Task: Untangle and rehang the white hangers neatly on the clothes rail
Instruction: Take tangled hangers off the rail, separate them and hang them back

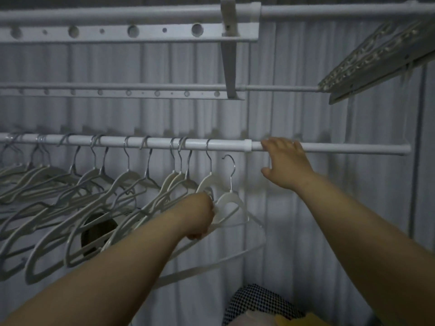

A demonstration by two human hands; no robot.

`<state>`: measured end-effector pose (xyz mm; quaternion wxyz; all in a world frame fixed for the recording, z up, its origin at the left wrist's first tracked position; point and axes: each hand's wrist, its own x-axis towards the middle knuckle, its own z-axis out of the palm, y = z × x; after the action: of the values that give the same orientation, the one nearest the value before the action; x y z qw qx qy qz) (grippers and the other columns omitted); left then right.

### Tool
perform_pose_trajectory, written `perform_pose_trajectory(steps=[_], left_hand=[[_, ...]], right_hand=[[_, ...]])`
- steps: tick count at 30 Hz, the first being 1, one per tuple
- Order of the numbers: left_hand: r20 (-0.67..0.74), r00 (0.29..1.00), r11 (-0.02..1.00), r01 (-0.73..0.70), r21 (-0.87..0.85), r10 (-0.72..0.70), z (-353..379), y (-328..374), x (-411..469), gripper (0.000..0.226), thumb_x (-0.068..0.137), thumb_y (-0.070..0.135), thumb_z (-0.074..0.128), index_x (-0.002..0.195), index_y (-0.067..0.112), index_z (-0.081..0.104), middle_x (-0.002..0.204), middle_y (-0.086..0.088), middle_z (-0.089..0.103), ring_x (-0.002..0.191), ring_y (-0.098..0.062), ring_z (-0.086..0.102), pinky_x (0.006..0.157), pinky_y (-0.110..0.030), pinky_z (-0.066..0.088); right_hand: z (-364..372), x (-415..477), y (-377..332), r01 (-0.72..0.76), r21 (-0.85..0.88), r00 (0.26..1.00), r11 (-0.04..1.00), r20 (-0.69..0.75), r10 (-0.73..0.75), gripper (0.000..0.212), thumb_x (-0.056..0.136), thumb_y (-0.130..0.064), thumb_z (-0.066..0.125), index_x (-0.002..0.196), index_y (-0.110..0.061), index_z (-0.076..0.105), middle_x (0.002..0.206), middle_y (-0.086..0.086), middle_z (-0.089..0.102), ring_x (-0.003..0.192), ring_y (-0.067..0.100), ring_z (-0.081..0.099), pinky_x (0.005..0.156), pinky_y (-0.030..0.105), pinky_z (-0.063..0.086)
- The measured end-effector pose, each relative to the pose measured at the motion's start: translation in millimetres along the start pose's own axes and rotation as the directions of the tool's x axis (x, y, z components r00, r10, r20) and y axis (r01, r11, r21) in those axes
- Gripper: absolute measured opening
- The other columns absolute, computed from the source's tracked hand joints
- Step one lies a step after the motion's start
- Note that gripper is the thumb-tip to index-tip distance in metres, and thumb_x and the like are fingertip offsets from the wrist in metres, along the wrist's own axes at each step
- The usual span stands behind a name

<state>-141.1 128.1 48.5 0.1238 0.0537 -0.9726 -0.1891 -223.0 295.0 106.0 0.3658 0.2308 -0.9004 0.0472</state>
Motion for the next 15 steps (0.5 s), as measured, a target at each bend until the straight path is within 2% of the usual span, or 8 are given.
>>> perform_pose_trajectory(steps=[2, 4, 8, 11, 13, 15], left_hand=[[-0.001, 1.000, 1.000, 0.028, -0.002, -0.028, -3, 4, 14, 0.032, 0.094, 0.007, 0.041, 0.063, 0.008, 0.049, 0.081, -0.019, 0.069, 0.028, -0.008, 0.045, 0.032, -0.018, 0.040], [0.017, 0.997, 0.997, 0.071, -0.020, -0.071, -7, 9, 24, 0.029, 0.094, 0.006, 0.042, 0.073, -0.004, 0.059, 0.064, -0.015, 0.061, 0.038, -0.015, 0.046, 0.040, -0.024, 0.043], [-0.006, 0.995, 0.992, 0.094, -0.083, -0.095, -13, 23, 38, 0.037, 0.094, 0.004, 0.042, 0.058, -0.001, 0.049, 0.057, -0.012, 0.051, 0.045, -0.020, 0.047, 0.052, -0.032, 0.049], [-0.035, 0.994, 0.980, 0.099, -0.173, -0.107, -19, 29, 45, 0.031, 0.094, 0.004, 0.041, 0.066, -0.003, 0.053, 0.065, -0.018, 0.057, 0.049, -0.022, 0.050, 0.065, -0.038, 0.053], [-0.057, 0.993, 0.974, 0.092, -0.209, -0.106, -23, 31, 46, 0.027, 0.094, 0.004, 0.041, 0.079, -0.008, 0.060, 0.084, -0.026, 0.067, 0.050, -0.023, 0.051, 0.078, -0.041, 0.055], [-0.089, 0.990, 0.975, 0.091, -0.201, -0.110, -22, 28, 43, 0.027, 0.094, 0.005, 0.042, 0.092, -0.013, 0.062, 0.098, -0.027, 0.069, 0.052, -0.024, 0.054, 0.081, -0.039, 0.056]], right_hand=[[0, 1, 2, 0.005, -0.007, 1.000, 1.000, -0.007, -0.005, 0.061, 0.086, -0.024, 0.054, 0.141, -0.015, 0.028, 0.146, 0.005, 0.032, 0.136, 0.022, 0.026, 0.117, 0.039, 0.011], [0, 3, 2, 0.020, -0.009, 1.000, 1.000, -0.010, -0.020, 0.059, 0.085, -0.023, 0.054, 0.139, -0.015, 0.031, 0.143, 0.005, 0.035, 0.133, 0.023, 0.029, 0.116, 0.039, 0.014], [-2, 4, 4, 0.057, 0.004, 0.998, 0.998, -0.007, -0.057, 0.058, 0.084, -0.021, 0.054, 0.138, -0.014, 0.032, 0.141, 0.005, 0.037, 0.132, 0.025, 0.031, 0.115, 0.035, 0.016], [-2, 3, 5, 0.084, 0.013, 0.996, 0.996, 0.008, -0.084, 0.060, 0.085, -0.020, 0.054, 0.140, -0.014, 0.030, 0.143, 0.006, 0.035, 0.132, 0.024, 0.029, 0.112, 0.030, 0.017], [-3, 2, 6, 0.089, 0.022, 0.996, 0.996, 0.016, -0.089, 0.061, 0.085, -0.020, 0.054, 0.141, -0.014, 0.028, 0.145, 0.005, 0.033, 0.134, 0.024, 0.027, 0.112, 0.028, 0.015], [-3, 2, 7, 0.088, 0.029, 0.996, 0.996, 0.015, -0.088, 0.062, 0.086, -0.020, 0.054, 0.142, -0.015, 0.028, 0.147, 0.005, 0.030, 0.136, 0.023, 0.025, 0.113, 0.027, 0.014]])
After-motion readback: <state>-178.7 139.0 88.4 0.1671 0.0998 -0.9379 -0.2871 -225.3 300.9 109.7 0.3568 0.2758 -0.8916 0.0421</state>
